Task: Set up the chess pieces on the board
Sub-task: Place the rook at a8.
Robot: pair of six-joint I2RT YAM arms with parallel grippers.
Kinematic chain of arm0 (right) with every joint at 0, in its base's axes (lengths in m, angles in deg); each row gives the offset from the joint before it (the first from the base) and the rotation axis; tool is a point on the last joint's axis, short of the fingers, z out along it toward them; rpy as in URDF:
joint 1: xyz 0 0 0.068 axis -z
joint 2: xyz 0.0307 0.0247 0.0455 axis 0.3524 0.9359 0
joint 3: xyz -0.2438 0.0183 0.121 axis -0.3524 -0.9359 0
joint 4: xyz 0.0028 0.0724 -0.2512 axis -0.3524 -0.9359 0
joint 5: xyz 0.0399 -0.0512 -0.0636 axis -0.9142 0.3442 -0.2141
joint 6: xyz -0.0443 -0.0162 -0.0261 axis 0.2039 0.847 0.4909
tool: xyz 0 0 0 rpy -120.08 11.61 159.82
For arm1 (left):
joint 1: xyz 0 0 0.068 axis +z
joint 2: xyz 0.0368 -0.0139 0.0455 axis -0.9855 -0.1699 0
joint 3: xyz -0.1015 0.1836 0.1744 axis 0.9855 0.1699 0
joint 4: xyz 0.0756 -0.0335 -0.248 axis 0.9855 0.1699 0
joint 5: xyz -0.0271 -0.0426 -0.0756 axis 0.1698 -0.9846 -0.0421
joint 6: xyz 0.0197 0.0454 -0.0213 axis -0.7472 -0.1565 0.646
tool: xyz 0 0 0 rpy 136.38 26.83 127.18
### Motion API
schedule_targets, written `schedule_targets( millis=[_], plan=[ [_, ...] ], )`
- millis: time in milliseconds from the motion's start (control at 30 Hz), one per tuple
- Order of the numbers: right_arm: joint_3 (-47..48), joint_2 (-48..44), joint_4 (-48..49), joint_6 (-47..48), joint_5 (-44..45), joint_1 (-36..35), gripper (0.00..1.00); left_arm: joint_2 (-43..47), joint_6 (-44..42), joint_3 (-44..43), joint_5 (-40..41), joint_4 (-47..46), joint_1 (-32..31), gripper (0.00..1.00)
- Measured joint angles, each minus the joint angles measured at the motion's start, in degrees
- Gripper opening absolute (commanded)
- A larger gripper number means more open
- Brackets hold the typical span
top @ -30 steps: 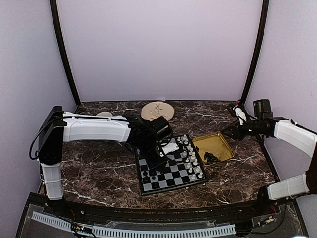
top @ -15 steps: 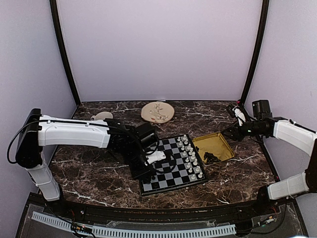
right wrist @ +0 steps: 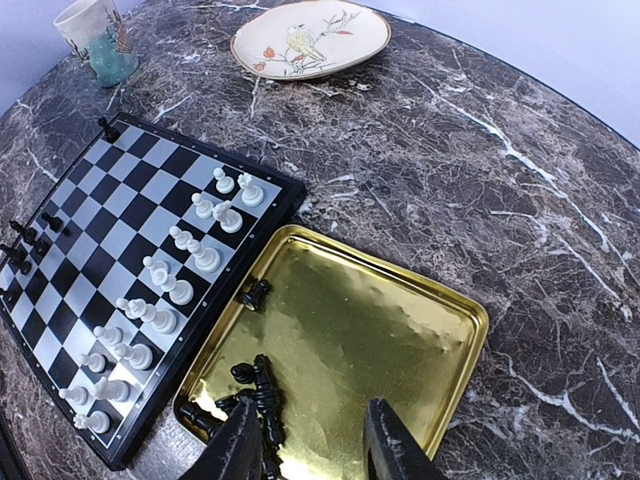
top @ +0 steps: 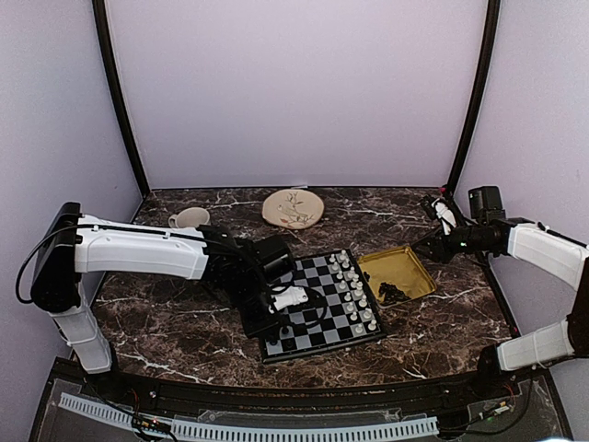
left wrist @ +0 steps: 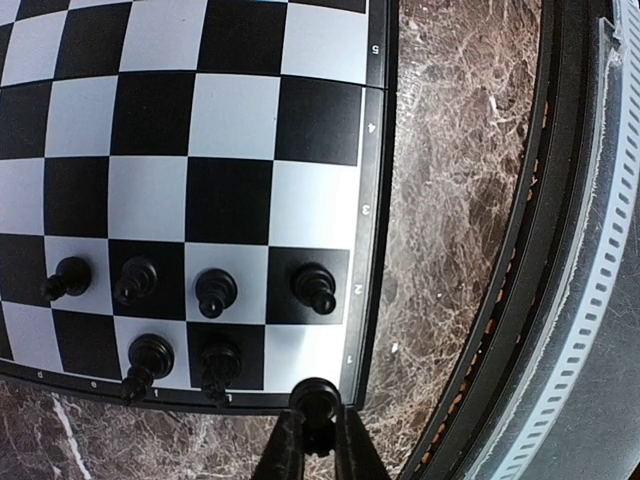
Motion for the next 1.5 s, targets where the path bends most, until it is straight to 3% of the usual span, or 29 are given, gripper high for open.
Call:
schedule_targets(
  millis=[1067, 1500],
  plan=[
    [0.0, 0.81, 0.0, 0.59, 0.04, 0.0, 0.35, -4.04, -0.5, 0.61, -0.09, -1.62, 0.0, 0.1],
    [0.0, 0.81, -0.02, 0.61, 0.04, 0.0, 0.35, -4.37, -0.68, 0.74, 0.09, -1.64, 0.0, 0.25]
  ],
)
